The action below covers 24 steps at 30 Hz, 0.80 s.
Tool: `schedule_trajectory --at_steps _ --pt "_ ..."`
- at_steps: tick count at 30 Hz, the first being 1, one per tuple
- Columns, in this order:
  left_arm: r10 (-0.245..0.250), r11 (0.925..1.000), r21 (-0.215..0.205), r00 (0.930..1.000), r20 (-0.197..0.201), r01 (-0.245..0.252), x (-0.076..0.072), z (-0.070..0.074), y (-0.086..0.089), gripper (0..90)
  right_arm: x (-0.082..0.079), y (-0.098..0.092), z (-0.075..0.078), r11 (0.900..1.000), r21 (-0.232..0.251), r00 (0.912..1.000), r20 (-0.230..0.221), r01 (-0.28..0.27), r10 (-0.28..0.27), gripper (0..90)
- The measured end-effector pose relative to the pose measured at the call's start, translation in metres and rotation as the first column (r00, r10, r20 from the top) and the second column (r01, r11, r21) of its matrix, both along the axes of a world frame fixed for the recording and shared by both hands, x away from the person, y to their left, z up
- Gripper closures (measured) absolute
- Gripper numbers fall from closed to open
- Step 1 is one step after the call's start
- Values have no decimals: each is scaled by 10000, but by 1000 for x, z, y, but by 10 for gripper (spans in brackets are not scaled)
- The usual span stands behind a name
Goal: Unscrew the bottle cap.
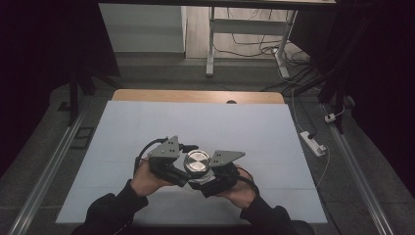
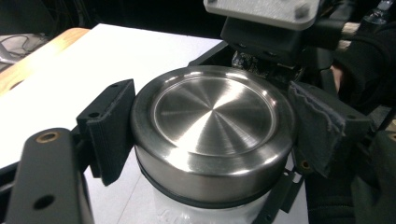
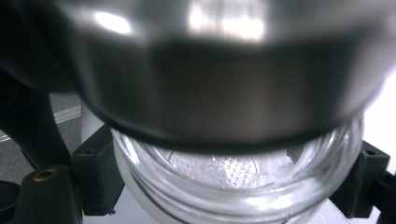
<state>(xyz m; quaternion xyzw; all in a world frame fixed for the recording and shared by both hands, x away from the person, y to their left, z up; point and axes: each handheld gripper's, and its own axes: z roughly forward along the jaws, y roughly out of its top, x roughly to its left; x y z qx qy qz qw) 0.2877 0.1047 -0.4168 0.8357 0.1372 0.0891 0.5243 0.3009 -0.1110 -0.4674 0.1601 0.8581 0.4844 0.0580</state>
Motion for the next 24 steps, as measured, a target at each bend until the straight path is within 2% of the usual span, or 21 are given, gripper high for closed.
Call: schedule_trajectory --at_steps 13,24 --pt "-33 9999 -102 10000 68 34 -4 4 3 207 10 -10 3 9984 104 9984 61 563 -564 148" --pt "32 10000 -51 9998 186 -31 -7 0 3 207 22 -20 5 9929 148 9930 87 1177 -1179 148"
